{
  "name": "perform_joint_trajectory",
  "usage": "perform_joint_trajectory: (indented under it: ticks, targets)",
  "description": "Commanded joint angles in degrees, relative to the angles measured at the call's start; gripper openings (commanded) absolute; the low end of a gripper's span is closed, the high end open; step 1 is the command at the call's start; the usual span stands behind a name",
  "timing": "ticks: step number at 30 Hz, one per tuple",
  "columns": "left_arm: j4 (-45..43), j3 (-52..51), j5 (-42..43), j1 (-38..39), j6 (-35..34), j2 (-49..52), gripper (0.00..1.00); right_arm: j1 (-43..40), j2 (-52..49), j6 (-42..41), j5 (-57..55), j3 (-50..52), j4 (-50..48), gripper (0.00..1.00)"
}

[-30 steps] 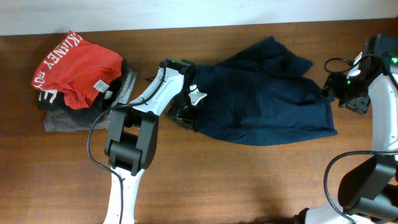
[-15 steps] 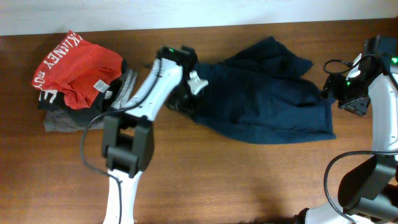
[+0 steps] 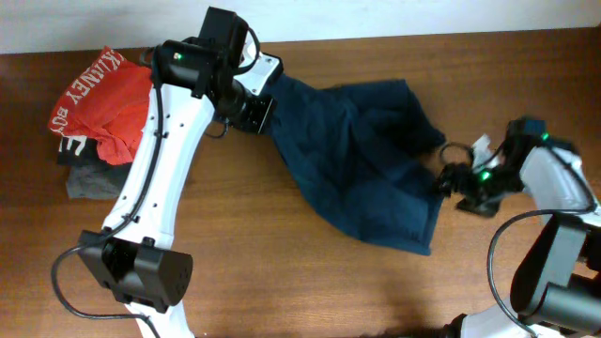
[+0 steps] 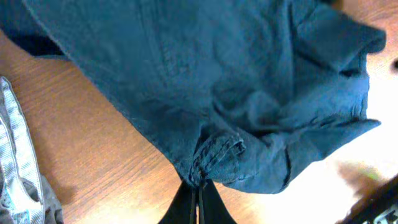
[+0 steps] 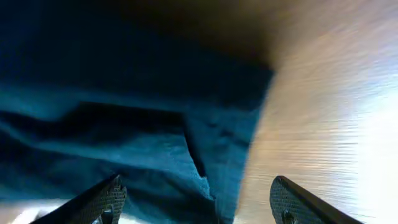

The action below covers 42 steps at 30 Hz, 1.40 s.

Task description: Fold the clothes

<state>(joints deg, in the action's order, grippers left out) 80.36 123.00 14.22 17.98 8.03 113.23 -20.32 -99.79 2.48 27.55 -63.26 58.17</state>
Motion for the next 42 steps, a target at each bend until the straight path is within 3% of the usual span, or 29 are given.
perform_joint_trajectory:
  ticks: [1, 9, 17, 21, 23, 25, 33, 37, 42]
  targets:
    - [-0.28, 0.48, -0.55, 0.0, -0.5, -0.85, 0.01, 2.01, 1.05, 4.81, 8.09, 5.64, -1.49, 0.79]
    - [-0.37, 0.48, -0.57, 0.0, -0.5, -0.87, 0.01, 8.61, 1.05, 4.46, 6.69, 10.23, -4.55, 0.71]
    - [0.42, 0.48, -0.9, -0.04, -0.46, -0.87, 0.01, 10.71, 1.05, -1.7, -6.4, 10.23, -9.46, 0.6]
    - [1.11, 0.48, -2.99, -0.04, -0.48, -0.87, 0.01, 10.62, 1.05, -0.31, -2.43, 10.23, -9.88, 0.47]
    - [1.25, 0.48, -3.15, -0.04, -0.48, -0.87, 0.01, 10.62, 1.07, 4.96, 5.33, 10.23, -9.03, 0.35]
    - [1.22, 0.48, -3.17, -0.04, -0.48, -0.96, 0.01, 10.62, 1.07, 8.0, 10.12, 10.23, -7.85, 0.32]
    - [1.18, 0.5, -5.9, -0.07, -0.48, -2.19, 0.01, 10.47, 4.28, 11.76, 16.15, 9.01, -3.06, 0.04]
    - [1.14, 0.92, -10.19, -0.39, -0.48, -4.76, 0.01, 8.81, 10.56, 11.5, 16.87, 2.45, -0.2, 0.04]
    - [0.52, 3.34, -12.04, -2.34, -0.48, -9.16, 0.01, 3.19, 17.16, 1.09, 10.95, -9.94, 0.11, 0.04]
